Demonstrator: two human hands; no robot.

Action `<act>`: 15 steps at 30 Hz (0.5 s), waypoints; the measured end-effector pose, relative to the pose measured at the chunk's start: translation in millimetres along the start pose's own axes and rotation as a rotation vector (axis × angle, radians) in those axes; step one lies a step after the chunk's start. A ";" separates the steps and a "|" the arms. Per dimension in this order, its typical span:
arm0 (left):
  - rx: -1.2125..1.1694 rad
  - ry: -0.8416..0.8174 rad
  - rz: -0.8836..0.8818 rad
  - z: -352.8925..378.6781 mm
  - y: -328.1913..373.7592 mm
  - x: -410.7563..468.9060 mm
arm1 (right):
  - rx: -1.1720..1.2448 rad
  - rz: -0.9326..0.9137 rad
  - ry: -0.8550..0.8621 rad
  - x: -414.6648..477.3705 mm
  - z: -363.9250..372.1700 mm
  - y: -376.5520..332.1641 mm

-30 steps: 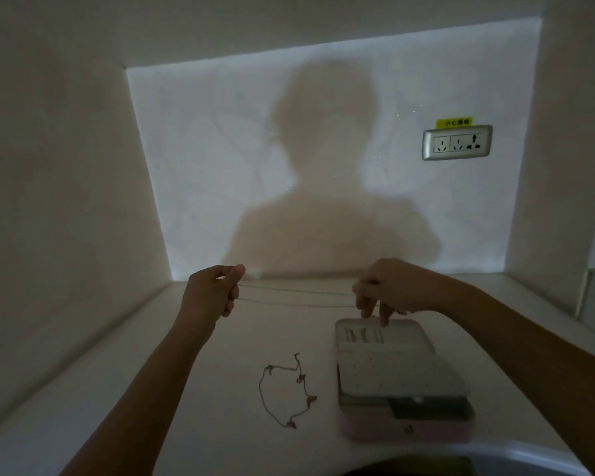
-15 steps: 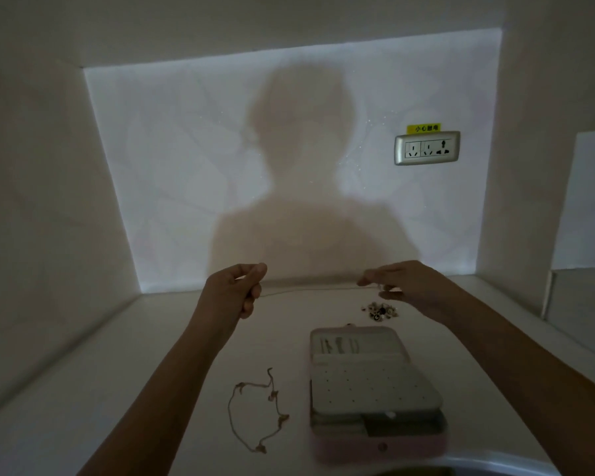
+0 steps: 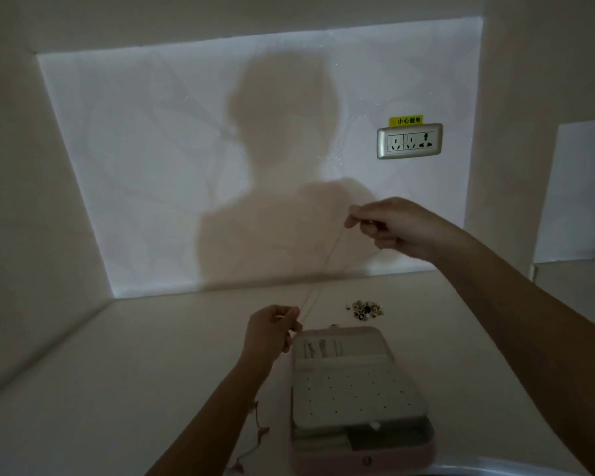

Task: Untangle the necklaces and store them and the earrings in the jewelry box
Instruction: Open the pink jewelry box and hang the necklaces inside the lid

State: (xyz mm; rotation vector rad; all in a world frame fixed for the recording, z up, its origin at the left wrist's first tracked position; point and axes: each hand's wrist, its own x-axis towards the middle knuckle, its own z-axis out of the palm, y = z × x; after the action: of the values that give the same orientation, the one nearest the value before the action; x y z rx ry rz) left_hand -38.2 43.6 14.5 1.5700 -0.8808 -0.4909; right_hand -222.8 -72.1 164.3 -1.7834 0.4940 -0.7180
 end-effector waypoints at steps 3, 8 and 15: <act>0.153 -0.056 0.067 12.0 -14.3 -4.8 | -0.196 -0.044 -0.002 8.8 2.5 -23.1; 0.534 -0.211 0.283 24.9 -17.0 -13.2 | -0.410 -0.019 -0.081 18.8 6.5 -41.7; 0.757 -0.387 0.376 36.0 -13.9 -22.7 | -0.630 0.101 -0.110 22.3 -5.8 -43.1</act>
State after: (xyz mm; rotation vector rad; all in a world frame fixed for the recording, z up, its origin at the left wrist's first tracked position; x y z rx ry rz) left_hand -75.2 37.7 -10.0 1.9392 -1.7663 -0.1874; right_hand -211.2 -76.9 211.6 -2.3448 0.7892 -0.4096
